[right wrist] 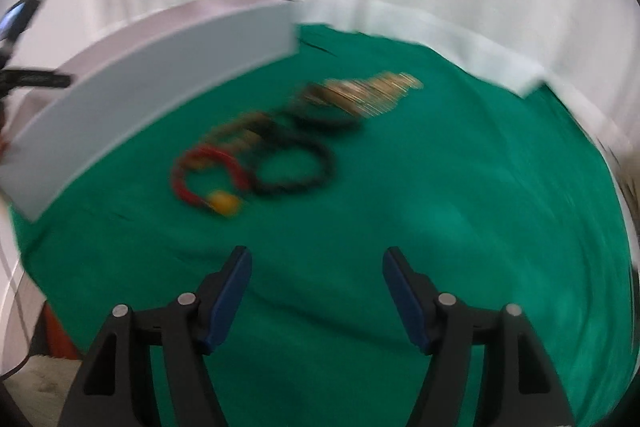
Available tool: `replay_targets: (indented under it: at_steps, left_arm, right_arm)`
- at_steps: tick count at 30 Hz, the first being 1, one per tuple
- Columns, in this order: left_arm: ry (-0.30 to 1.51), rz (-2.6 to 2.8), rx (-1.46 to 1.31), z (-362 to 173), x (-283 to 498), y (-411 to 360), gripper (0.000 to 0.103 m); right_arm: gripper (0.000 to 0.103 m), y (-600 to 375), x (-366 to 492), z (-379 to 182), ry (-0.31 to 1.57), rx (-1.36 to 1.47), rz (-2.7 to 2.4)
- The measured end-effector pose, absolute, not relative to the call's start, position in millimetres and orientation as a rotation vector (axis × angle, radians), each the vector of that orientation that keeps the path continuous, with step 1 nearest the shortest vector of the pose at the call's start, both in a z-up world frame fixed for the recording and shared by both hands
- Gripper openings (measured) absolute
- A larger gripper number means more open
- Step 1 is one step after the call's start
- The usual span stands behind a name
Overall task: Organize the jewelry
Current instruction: 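Move both open grippers out of the box back toward the jewelry pile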
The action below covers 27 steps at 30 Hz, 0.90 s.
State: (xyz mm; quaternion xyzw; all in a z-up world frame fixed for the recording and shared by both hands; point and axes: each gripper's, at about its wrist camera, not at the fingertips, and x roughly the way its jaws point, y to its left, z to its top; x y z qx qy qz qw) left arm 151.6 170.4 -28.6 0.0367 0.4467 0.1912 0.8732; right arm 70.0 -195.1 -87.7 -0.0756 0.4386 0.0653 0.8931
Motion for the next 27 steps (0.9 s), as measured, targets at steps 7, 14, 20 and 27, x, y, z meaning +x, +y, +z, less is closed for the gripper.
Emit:
replay_targets:
  at_steps: [7,14,20,27]
  left_arm:
    - [0.924,0.411,0.052,-27,133,163,0.091]
    - [0.859,0.424,-0.004,-12,121,167,0.091]
    - [0.634,0.462,0.034,39,74,127,0.100]
    - [0.644,0.170,-0.001,51,41,46,0.102]
  right_arm:
    - [0.069,-247,66,-106,0.954,-0.070,0.000]
    - [0.074,-250,56,-110,0.912,-0.058,-0.009]
    - [0.075,-251,61,-112,0.901,-0.057,-0.011]
    - [0.075,-253,61,-112,0.913,-0.054,-0.009]
